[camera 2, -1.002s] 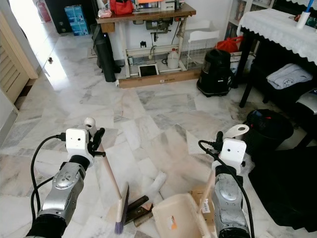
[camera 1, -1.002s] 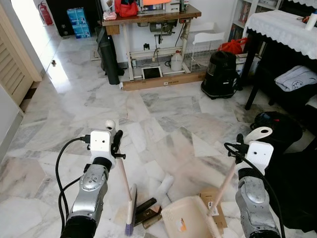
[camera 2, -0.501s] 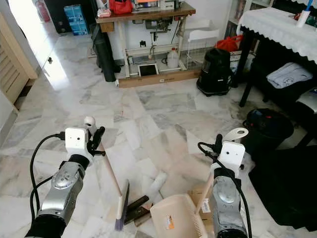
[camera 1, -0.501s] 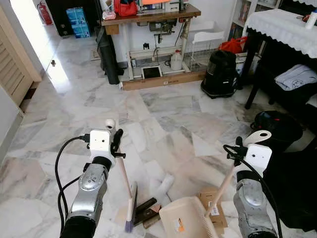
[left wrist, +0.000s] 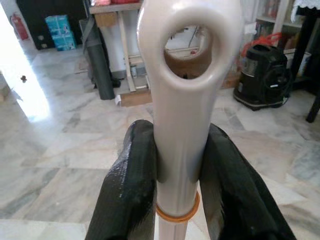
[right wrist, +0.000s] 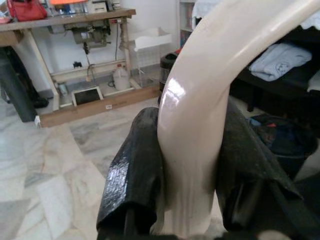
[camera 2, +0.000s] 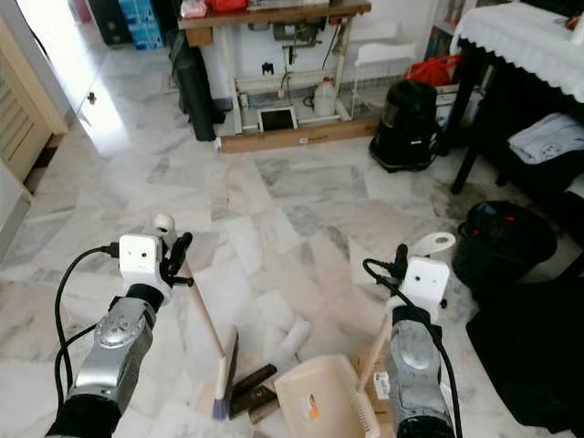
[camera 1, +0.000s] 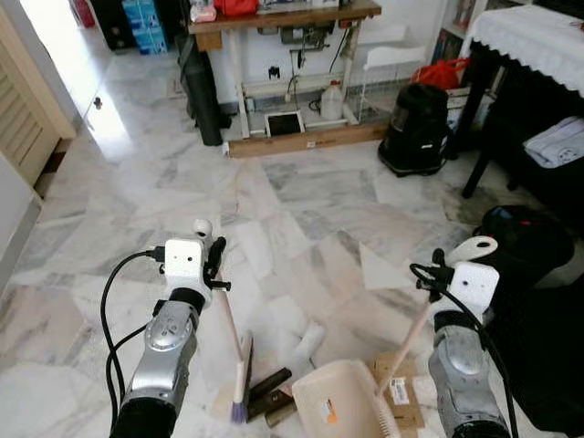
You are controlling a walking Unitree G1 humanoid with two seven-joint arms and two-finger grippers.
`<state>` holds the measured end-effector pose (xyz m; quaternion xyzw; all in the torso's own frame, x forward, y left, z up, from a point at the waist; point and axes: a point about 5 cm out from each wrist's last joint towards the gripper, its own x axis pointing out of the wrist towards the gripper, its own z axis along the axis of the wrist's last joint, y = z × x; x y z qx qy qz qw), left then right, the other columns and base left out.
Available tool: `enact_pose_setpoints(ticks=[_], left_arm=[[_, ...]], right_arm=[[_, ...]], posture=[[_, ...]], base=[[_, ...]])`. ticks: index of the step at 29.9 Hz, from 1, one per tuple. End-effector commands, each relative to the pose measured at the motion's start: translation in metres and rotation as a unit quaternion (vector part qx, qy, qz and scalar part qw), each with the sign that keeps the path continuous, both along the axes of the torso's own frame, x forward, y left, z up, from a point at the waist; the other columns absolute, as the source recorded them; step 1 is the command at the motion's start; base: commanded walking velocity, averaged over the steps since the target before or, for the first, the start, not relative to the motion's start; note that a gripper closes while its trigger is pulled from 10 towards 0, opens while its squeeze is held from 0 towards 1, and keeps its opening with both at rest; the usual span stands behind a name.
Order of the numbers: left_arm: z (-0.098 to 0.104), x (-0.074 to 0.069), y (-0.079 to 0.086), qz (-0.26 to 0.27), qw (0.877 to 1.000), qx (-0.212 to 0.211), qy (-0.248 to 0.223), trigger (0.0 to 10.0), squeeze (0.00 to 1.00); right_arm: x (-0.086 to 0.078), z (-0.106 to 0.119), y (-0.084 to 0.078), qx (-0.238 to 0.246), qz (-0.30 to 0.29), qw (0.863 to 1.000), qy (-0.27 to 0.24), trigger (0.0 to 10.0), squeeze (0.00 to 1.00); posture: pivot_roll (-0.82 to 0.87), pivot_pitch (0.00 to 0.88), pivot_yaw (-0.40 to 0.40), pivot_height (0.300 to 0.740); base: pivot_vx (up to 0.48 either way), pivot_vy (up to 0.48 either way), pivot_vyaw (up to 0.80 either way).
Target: Sweep floor
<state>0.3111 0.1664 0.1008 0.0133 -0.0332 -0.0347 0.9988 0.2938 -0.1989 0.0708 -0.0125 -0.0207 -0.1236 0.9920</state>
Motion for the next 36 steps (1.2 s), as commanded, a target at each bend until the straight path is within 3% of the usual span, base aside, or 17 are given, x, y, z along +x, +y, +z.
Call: enact_pose_setpoints(ticks=[1,8,19,36], left_arm=[[0.013,0.003,-0.003,-0.004,1.0,-0.001,-0.026,10.0,0.0],[0.013,0.003,-0.002,-0.001,1.0,0.0,-0.026,10.0,0.0],[0.014,0.003,-0.002,-0.003,1.0,0.004,-0.027,10.0,0.0],[0.013,-0.003,0.02,0.014,0.999,0.032,-0.021,10.0,0.0]], right_arm=[[0.002,0.006,-0.005,0.0,-0.008,1.0,-0.015,10.0,0.0],[0.002,0.006,-0.004,0.002,-0.004,1.0,-0.015,10.0,0.0],[0.001,0.002,-0.002,0.005,-0.005,1.0,-0.01,10.0,0.0],[-0.013,-0.021,-0.006,-0.013,-0.032,0.999,0.027,10.0,0.0]], posture=[[-0.08,0.0,0.048,0.74],[-0.08,0.0,0.048,0.74],[-0.08,0.0,0.054,0.74],[-0.06,0.0,0.052,0.74]], base=[[0.345,0.0,0.0],[0.34,0.0,0.0],[0.0,0.0,0.0],[0.0,0.0,0.0]])
